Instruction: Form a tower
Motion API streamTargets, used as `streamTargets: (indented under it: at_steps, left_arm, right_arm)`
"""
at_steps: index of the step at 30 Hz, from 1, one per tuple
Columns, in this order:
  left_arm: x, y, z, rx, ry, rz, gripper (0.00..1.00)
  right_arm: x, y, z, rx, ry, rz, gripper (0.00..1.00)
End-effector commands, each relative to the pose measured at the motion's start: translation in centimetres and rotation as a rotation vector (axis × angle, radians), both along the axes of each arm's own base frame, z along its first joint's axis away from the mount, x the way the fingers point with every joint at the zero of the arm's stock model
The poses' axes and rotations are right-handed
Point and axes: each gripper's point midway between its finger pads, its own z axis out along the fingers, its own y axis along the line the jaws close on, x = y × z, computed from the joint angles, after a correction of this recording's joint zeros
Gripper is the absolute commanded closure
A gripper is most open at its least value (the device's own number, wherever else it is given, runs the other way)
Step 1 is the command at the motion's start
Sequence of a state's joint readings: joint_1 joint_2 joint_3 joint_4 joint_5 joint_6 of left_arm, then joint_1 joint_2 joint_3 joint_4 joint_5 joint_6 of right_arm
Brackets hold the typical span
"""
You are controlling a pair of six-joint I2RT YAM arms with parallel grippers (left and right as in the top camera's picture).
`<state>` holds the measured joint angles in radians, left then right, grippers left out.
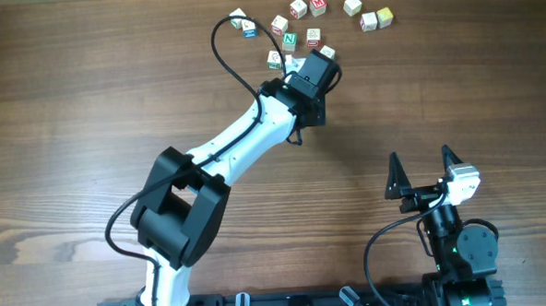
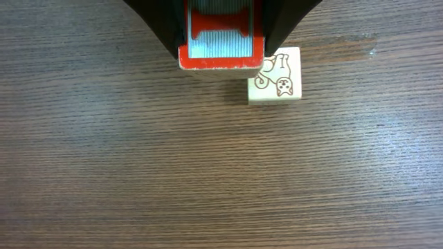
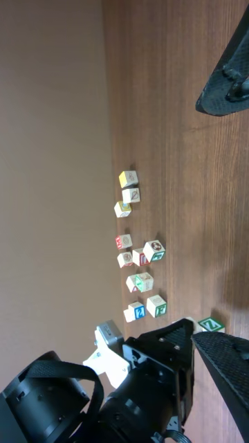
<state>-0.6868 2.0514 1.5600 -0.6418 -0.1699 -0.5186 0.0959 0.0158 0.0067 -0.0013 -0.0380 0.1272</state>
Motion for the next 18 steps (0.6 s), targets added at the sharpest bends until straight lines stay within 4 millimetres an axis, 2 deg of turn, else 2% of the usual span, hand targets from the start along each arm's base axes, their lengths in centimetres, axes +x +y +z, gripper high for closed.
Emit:
streamTargets:
  at_steps: [1, 15, 18]
  left_arm:
    - [0.19, 0.44, -0.67, 0.028, -0.008, 0.021, 0.83]
    - [0.75, 0.51, -0.40, 0.029, -0.035, 0.035, 0.84]
    - [0.70, 0.80, -1.02, 0.033, -0.037, 0.039, 0.84]
  right_arm:
    - [-0.04, 0.36, 0.01, -0.003, -0.002, 0.019, 0.00]
    - [-0.04, 0.36, 0.01, -0.003, -0.002, 0.019, 0.00]
    - [-0.04, 0.36, 0.01, -0.003, -0.002, 0.019, 0.00]
